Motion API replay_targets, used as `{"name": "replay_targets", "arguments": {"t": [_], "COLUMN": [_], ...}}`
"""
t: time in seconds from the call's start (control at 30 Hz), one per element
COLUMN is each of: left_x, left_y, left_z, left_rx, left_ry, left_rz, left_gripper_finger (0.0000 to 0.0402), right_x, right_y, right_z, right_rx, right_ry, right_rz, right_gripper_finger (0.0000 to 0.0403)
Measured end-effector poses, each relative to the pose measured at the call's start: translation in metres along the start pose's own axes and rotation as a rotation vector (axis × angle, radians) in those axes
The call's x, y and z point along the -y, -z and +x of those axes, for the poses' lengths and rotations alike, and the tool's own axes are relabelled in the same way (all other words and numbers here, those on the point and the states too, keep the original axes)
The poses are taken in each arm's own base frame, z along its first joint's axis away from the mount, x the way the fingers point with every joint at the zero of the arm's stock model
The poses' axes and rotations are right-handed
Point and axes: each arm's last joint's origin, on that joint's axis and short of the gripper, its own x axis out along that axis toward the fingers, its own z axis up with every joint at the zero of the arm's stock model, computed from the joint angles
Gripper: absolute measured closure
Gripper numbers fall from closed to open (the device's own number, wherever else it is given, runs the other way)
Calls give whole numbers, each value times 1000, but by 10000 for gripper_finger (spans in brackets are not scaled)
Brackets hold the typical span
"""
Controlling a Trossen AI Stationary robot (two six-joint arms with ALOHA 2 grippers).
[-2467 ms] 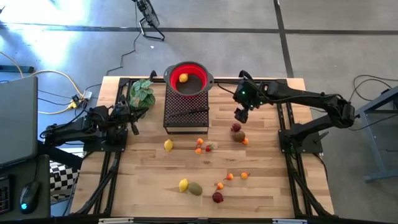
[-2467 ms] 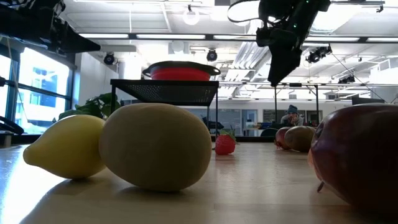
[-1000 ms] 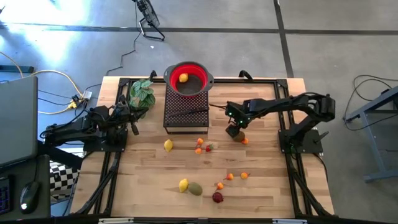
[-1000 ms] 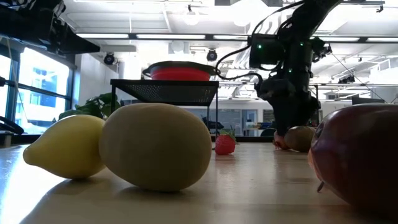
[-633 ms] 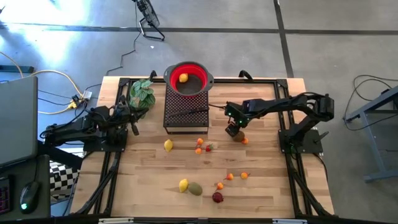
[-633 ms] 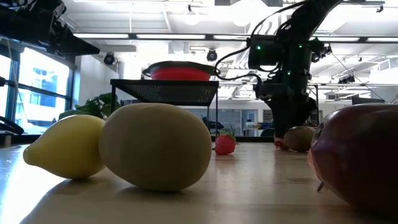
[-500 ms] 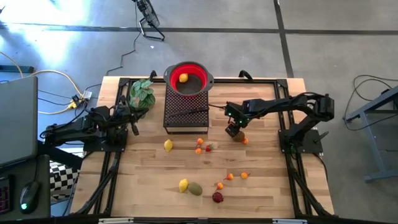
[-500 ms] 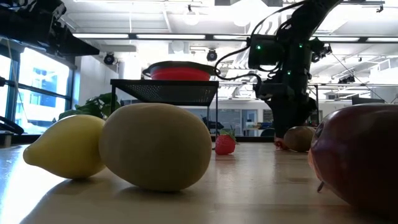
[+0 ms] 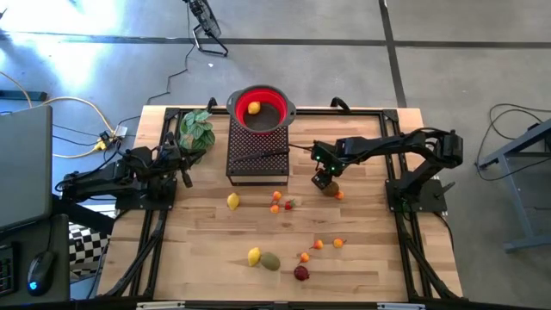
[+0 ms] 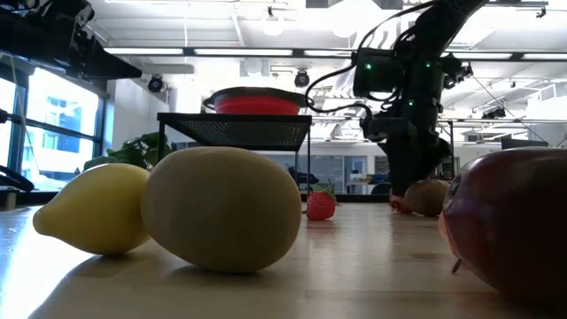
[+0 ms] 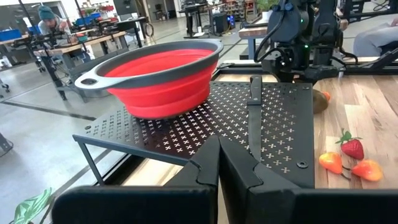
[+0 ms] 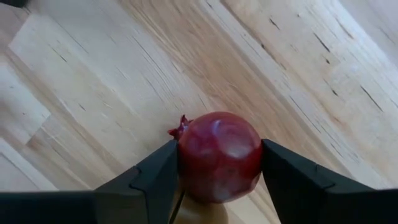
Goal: Pick & Place Fruit
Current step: Put the top pomegranate into the red strainer bowl
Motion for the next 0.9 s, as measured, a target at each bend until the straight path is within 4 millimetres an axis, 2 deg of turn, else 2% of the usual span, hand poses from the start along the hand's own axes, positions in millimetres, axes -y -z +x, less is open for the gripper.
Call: {"name": "replay_targets", "arguments": {"t": [0.57,0.77,0.9], "left_x": [0,0,0], "left_y": [0,0,0], "left_z": [0,0,0], "left_rx": [1,2,2], "left_ry": [0,0,0], "left_rz": [1,1,1], "left_gripper_finger": [402,402,402], "right_x": [-2,-4,-7], "right_y": [-2,-5,-10], "right_z": [-11,-32,-55], "right_rx": [57,169,310], "right_ry": [-38,-100,-183], "right_rz": [-28,-38,-45], "right_gripper_finger": [199,199,199]}}
